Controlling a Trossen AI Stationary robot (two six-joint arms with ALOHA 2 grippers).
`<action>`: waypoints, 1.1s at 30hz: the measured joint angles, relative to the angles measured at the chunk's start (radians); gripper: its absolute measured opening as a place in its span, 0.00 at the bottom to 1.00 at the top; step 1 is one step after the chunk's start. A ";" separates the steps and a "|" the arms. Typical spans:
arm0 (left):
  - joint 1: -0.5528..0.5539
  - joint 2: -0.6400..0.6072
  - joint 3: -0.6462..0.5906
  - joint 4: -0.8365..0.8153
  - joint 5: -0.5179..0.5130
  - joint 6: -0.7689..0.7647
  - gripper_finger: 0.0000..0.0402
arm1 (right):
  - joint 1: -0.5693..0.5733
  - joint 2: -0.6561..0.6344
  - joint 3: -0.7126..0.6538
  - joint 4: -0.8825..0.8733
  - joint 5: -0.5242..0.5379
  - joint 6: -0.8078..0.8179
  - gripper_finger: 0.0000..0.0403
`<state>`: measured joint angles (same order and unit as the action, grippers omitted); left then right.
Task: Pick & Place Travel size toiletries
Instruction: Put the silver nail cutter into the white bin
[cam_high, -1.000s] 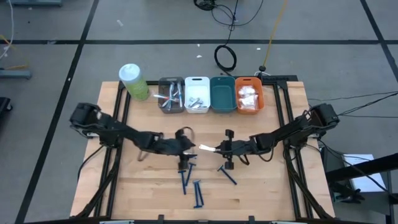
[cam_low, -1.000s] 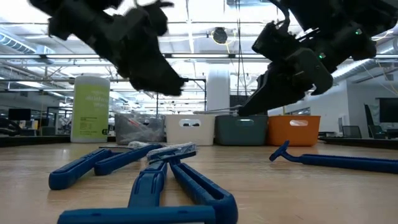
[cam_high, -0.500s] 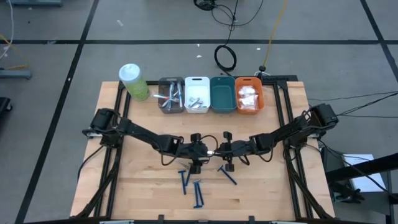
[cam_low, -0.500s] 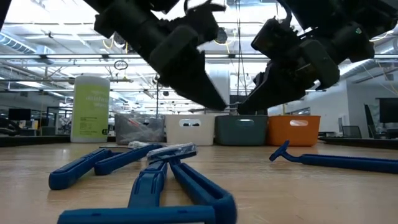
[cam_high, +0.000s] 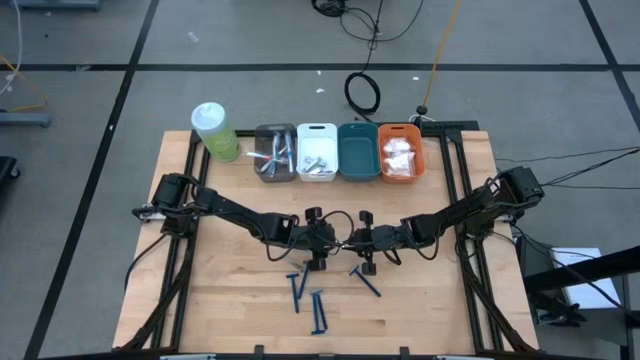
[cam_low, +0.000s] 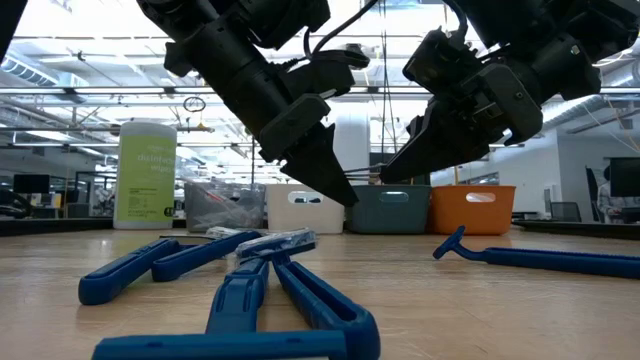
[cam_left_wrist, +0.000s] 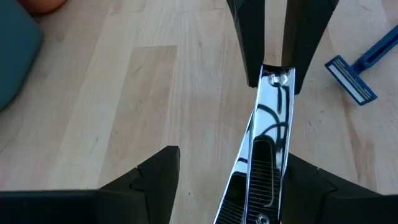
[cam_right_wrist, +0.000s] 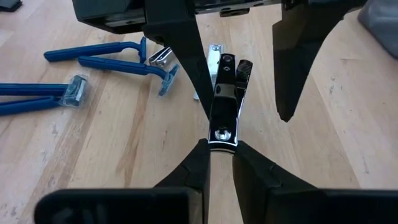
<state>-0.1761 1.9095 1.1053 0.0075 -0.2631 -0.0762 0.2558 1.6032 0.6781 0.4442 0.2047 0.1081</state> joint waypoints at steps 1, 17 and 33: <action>0.000 0.000 0.000 0.003 0.000 0.007 0.54 | 0.000 0.000 0.000 0.000 0.000 0.000 0.09; -0.003 0.001 -0.001 0.070 0.081 0.116 0.11 | 0.000 0.000 0.000 -0.006 0.004 0.012 0.15; 0.021 -0.041 -0.004 0.093 -0.049 0.164 0.11 | 0.009 -0.269 -0.006 -0.272 0.002 0.135 0.54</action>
<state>-0.1546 1.8682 1.1010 0.1008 -0.3124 0.0881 0.2648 1.3339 0.6722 0.1721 0.2066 0.2428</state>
